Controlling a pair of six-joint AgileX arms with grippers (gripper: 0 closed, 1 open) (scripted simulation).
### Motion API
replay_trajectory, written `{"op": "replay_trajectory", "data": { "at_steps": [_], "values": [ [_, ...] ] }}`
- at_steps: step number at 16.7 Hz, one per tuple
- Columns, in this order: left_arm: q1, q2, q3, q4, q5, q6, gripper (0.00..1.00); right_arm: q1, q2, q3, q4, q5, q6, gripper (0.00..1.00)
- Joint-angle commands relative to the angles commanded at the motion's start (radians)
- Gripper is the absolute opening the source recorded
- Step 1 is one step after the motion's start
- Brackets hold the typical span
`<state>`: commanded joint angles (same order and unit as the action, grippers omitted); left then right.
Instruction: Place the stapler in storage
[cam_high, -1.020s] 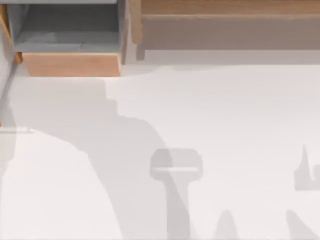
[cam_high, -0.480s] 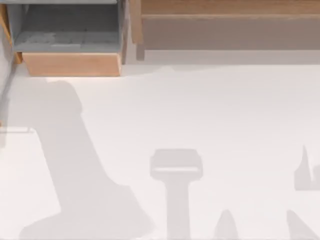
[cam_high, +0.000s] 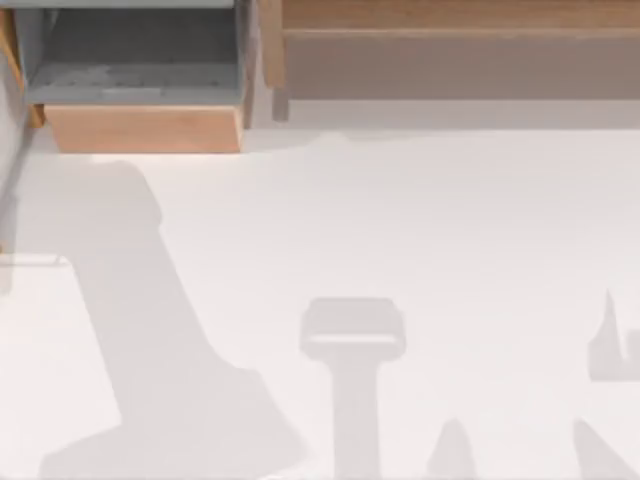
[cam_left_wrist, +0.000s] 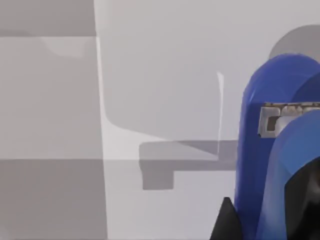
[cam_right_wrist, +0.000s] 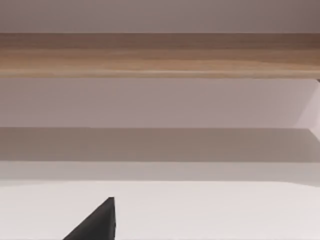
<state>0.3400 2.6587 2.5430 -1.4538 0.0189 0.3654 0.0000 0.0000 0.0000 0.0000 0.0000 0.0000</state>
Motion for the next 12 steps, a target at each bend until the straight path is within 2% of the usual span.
{"op": "replay_trajectory", "data": {
  "at_steps": [8,12],
  "values": [
    [-0.004,-0.008,-0.042,0.030,0.001,0.000,0.00,0.000,0.000,0.000,0.000,0.000,0.000,1.00],
    [-0.004,-0.008,-0.042,0.030,0.001,0.000,0.30,0.000,0.000,0.000,0.000,0.000,0.000,1.00]
  ]
}}
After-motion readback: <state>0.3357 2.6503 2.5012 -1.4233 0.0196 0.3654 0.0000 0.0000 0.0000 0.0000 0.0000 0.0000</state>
